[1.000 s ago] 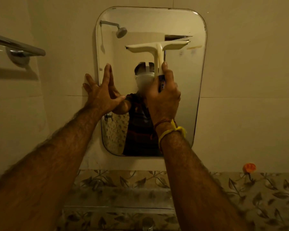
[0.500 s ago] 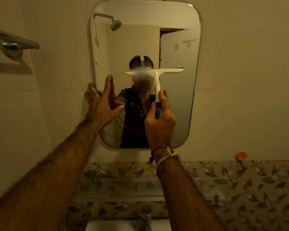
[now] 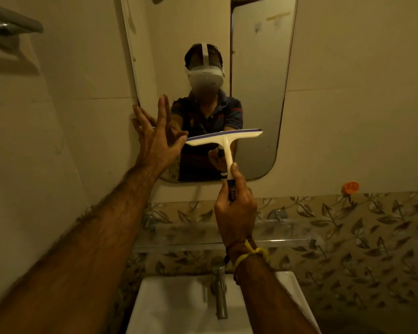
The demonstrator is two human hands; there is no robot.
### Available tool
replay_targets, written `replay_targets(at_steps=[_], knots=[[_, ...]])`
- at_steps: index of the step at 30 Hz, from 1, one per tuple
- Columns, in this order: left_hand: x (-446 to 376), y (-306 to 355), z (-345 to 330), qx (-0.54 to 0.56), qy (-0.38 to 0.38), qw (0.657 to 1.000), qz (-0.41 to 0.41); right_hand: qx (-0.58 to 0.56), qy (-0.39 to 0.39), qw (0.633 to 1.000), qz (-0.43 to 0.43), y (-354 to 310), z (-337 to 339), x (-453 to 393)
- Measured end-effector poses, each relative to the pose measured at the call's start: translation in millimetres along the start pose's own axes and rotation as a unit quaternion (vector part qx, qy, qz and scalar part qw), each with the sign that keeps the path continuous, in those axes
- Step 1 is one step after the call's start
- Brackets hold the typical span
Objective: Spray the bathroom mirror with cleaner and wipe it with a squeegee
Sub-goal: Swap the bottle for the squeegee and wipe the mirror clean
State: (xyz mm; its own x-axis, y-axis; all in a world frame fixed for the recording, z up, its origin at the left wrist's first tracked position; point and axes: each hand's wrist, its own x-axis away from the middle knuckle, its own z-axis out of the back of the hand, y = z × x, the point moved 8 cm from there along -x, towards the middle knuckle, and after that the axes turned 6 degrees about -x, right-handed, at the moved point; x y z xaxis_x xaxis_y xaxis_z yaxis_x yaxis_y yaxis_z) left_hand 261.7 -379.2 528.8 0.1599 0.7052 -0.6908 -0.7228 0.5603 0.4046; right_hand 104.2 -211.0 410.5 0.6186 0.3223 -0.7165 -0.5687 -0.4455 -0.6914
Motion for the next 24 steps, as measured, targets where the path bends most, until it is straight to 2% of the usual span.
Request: replay_targets(at_steps=[7,18,21,24], knots=[[10.3,-14.0,-5.5,-0.001,-0.036,0.999,0.025,0.039,-0.04,0.997,-0.048,24.9,18.5,39.1],[14.1,-5.6,-2.9,-0.033,-0.123,0.989,0.073,0.08,-0.081,0.99,-0.084,31.0,25.6,49.6],[22.7,1.5,-1.3,-0.05,-0.127,0.989,0.064,0.097,-0.111,0.979,-0.138,48.7,29.2,59.9],[23.9,9.1,2.4,-0.084,-0.109,0.99,0.036,0.089,-0.082,0.981,-0.149,51.6,41.0,61.4]])
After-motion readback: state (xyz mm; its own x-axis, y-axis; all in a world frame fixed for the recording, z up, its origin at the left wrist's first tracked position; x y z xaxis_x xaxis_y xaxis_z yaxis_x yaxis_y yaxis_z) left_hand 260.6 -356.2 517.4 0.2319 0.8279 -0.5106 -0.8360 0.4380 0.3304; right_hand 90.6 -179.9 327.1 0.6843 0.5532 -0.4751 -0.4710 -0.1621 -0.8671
